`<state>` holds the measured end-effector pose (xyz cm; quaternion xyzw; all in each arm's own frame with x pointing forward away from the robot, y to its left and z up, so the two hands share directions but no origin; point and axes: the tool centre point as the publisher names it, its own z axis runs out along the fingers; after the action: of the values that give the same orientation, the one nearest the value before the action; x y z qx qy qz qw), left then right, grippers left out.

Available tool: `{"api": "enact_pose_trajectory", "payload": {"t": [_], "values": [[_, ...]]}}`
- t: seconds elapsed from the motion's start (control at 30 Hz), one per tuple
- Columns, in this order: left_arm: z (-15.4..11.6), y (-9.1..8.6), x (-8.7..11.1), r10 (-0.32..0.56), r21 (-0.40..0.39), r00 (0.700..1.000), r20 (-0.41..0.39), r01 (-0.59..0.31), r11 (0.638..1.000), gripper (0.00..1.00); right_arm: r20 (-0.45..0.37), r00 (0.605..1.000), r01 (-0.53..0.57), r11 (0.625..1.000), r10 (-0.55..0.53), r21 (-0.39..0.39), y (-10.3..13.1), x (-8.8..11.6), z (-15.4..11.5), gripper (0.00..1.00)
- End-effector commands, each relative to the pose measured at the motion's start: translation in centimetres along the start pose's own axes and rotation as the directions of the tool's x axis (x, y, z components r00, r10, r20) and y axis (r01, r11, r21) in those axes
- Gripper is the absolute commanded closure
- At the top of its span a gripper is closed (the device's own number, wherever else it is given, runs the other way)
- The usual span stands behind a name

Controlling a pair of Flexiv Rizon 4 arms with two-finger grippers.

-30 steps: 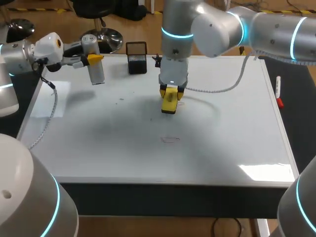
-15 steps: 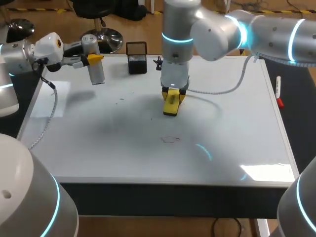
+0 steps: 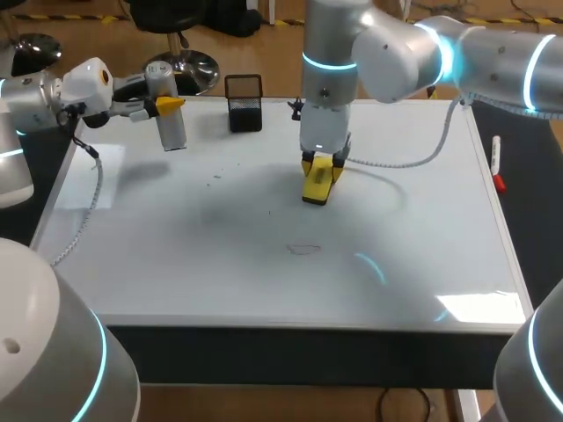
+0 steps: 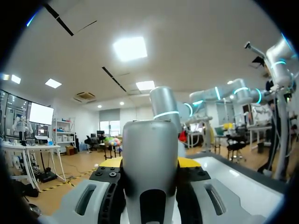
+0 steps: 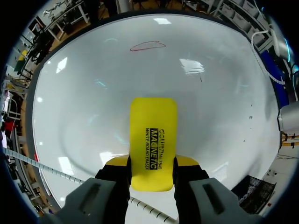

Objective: Pick up the inspection probe, press it on each red-marked spot on the whiteboard one by one, put down the probe, pick up the eraser, and wipe off all the red marks.

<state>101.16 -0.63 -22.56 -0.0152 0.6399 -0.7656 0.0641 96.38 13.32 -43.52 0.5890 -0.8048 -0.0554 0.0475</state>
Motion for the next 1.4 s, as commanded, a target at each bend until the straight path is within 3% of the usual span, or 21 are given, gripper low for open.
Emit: {"api": "enact_pose_trajectory", "payload": {"t": [0.03, 0.53, 0.77, 1.03, 1.4], "values": [[0.0, -0.2, 0.0, -0.001, -0.002, 1.0, 0.0, 0.001, 1.0, 1.0, -0.005, 1.0, -0.011, 1.0, 0.011, -0.001, -0.7, 1.7, 2.6, 1.0], [0.0, -0.2, 0.0, -0.001, -0.002, 1.0, 0.0, 0.001, 1.0, 1.0, -0.033, 0.998, -0.048, 0.999, 0.049, 0.016, -1.3, 3.6, 2.0, 1.0], [0.0, -0.2, 0.0, -0.001, -0.002, 1.0, 0.0, 0.001, 1.0, 1.0, -0.034, 0.999, -0.028, 0.998, 0.03, 0.058, -1.3, 3.1, -0.3, 1.0], [0.0, -0.2, 0.0, -0.001, -0.002, 1.0, 0.0, 0.001, 1.0, 1.0, 0.007, 0.999, 0.033, 0.987, -0.035, 0.158, -0.9, 1.5, -6.0, 1.0], [0.0, -0.2, 0.0, -0.001, -0.002, 1.0, 0.0, 0.001, 1.0, 1.0, 0.014, 0.998, 0.058, 0.985, -0.061, 0.165, -0.5, 0.0, -6.2, 1.0]]}}
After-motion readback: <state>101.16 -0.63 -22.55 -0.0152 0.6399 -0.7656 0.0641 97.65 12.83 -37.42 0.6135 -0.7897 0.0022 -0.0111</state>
